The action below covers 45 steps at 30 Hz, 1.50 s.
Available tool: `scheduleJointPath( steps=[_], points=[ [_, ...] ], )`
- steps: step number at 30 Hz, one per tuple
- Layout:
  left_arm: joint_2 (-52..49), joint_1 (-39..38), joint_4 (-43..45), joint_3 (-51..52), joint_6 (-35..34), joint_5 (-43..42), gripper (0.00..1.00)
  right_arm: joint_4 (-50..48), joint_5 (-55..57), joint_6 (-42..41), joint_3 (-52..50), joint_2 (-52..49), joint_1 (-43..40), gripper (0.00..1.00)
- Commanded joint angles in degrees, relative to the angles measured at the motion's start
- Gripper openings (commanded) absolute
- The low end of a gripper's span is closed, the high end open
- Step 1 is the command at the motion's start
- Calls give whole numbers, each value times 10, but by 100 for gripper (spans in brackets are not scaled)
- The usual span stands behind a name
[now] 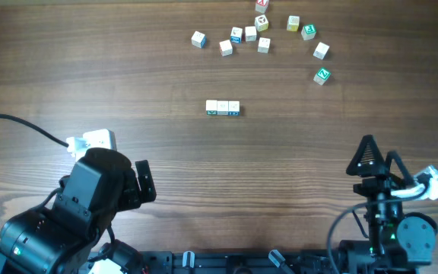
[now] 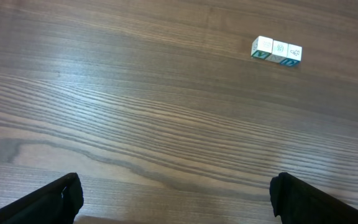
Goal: Form a horizontal line
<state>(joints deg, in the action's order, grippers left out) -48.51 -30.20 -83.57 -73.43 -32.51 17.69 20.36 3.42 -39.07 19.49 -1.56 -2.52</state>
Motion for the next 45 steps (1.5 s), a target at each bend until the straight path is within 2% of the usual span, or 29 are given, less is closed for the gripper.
scheduleJointPath(
  steps=[1,8,14,16,18,20,27,45],
  points=[
    [1,3,1,2,-10,-1,100,-64,-68,132,-56,14,-31,100],
    [1,3,1,2,-10,-1,100,-126,-61,174,-155,14,-52,100],
    [1,3,1,2,-10,-1,100,-138,-44,256,-162,14,-52,100],
    [1,3,1,2,-10,-1,100,-158,-18,244,-167,14,-52,100],
    [1,3,1,2,-10,-1,100,-230,-4,235,-193,14,-52,100],
    [1,3,1,2,-10,-1,100,-238,4,236,-192,14,-52,100],
    [1,3,1,2,-10,-1,100,-208,-23,286,-192,14,-52,100],
    [1,3,1,2,-10,-1,100,-208,-29,285,-192,14,-52,100]
  ],
)
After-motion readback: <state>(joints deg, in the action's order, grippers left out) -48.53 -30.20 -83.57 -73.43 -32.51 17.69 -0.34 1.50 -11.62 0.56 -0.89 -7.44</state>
